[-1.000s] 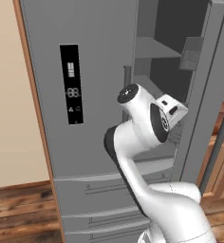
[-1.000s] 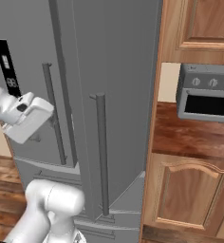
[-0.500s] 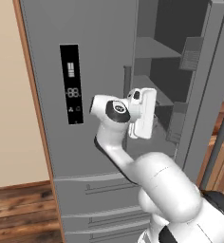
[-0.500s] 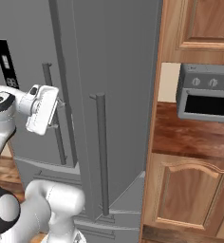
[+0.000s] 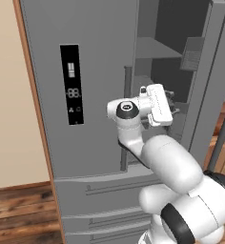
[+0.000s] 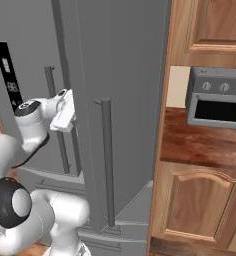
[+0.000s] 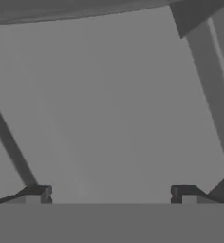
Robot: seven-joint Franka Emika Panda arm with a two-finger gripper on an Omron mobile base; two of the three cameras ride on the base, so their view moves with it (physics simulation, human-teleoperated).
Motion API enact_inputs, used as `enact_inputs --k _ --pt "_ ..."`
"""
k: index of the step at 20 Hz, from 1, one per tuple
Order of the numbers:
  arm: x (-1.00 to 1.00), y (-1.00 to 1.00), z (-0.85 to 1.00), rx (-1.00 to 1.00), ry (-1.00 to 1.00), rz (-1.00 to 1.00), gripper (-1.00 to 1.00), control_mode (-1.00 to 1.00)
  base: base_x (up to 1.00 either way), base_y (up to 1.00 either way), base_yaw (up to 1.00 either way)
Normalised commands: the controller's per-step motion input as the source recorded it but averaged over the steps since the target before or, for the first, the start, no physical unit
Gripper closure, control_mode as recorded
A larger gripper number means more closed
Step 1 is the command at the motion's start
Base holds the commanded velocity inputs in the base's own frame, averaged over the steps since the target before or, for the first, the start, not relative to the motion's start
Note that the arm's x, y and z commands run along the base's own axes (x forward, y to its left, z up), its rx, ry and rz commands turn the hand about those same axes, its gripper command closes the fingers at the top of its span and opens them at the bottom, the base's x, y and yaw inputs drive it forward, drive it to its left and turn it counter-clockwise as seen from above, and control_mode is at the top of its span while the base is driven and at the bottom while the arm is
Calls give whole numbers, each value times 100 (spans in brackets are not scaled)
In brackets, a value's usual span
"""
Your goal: Retrieve a lemon from the fridge and place it on the cutting board with the fish.
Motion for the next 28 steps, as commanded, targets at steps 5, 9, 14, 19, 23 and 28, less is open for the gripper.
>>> enact_inputs --k 5,9,14,19,23,28 --pt "-64 -79 0 -12 54 -6 -100 -100 0 0 0" --pt "-69 -100 3 -4 57 -6 -100 -100 0 0 0" --pt "-73 -100 13 0 59 -5 -100 -100 0 0 0" --pt "-59 -100 15 2 53 -1 -100 -100 0 0 0" --pt "-15 -100 34 28 22 0 -100 -100 0 0 0" --pt "3 -56 17 57 -4 0 -100 -100 0 0 0"
